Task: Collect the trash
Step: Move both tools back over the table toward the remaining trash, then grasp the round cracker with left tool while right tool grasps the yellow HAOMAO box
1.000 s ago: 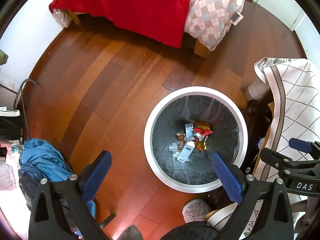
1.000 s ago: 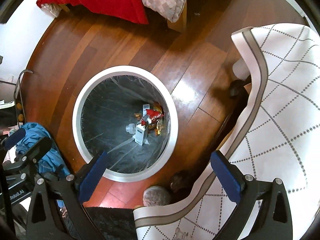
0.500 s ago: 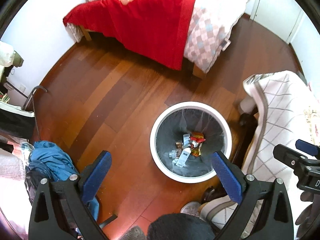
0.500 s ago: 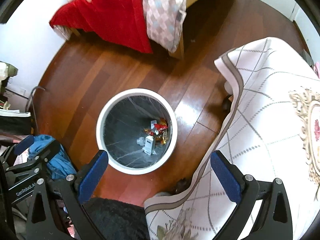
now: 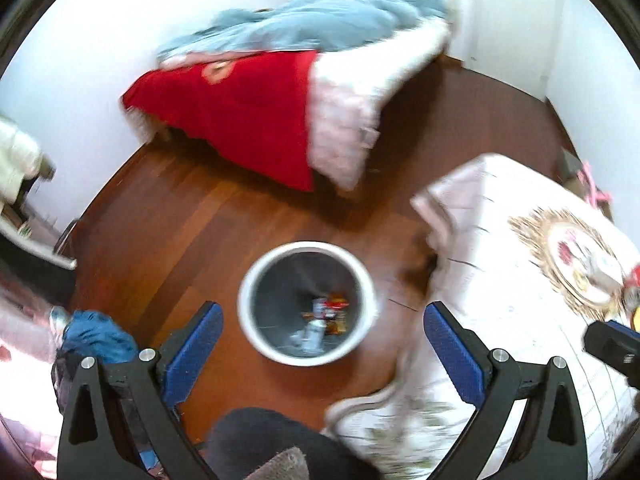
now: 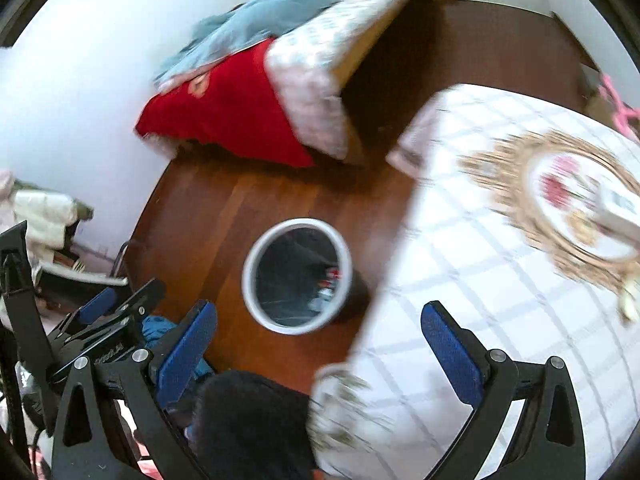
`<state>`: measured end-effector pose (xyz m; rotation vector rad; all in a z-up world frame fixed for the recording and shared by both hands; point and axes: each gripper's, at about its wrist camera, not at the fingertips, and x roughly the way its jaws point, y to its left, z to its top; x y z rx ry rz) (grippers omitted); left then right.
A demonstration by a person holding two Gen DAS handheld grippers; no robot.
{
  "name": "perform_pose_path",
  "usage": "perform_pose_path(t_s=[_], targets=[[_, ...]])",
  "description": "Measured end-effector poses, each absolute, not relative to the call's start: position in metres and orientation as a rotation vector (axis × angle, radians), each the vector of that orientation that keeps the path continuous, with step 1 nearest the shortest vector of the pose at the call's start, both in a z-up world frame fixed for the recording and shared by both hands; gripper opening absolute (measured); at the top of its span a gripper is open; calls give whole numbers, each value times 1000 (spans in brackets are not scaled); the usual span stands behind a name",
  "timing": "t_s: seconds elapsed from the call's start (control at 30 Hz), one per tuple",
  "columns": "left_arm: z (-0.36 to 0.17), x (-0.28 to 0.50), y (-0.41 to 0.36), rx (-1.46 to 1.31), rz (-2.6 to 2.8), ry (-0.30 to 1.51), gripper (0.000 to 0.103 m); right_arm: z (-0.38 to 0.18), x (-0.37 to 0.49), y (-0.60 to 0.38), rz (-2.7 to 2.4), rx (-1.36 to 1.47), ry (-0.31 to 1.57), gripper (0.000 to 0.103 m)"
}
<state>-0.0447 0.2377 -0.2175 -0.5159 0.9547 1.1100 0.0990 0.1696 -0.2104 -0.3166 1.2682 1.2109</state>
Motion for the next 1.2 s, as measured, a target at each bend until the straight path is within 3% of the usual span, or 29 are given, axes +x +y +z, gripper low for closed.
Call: perform_pose_path(t_s=[0.43,0.63,0.87,0.9,0.97,1.03,1.07,1.13,1.2], targets=[[-305,213,122,-483,793,1162,103,-259,369,-26,671,-441,1305,103],[-326,276,92,-490,711,1223,102,-309,468,-59,584,-589,1333,103],[-335,310,65,-464,607,1246,101,-348,506,-56,640,-669,1354,103],[-335,313,62,-445,603,1244,100,-351,508,-56,651,-662,1364,103],[-335,317,59,-420,603,1245,78,-353,508,-59,668,-633,1370,103],[-336,317,58,-416,604,1239,74,-352,504,-64,669,-622,1361,98],[-336,317,59,-418,594,1234,69,-350,501,-66,663,-605,1355,91],[-336,317,58,-419,590,1232,68,-345,492,-71,642,-580,1355,81],[-335,319,56,-402,588,1229,68,-342,482,-76,624,-545,1385,77]])
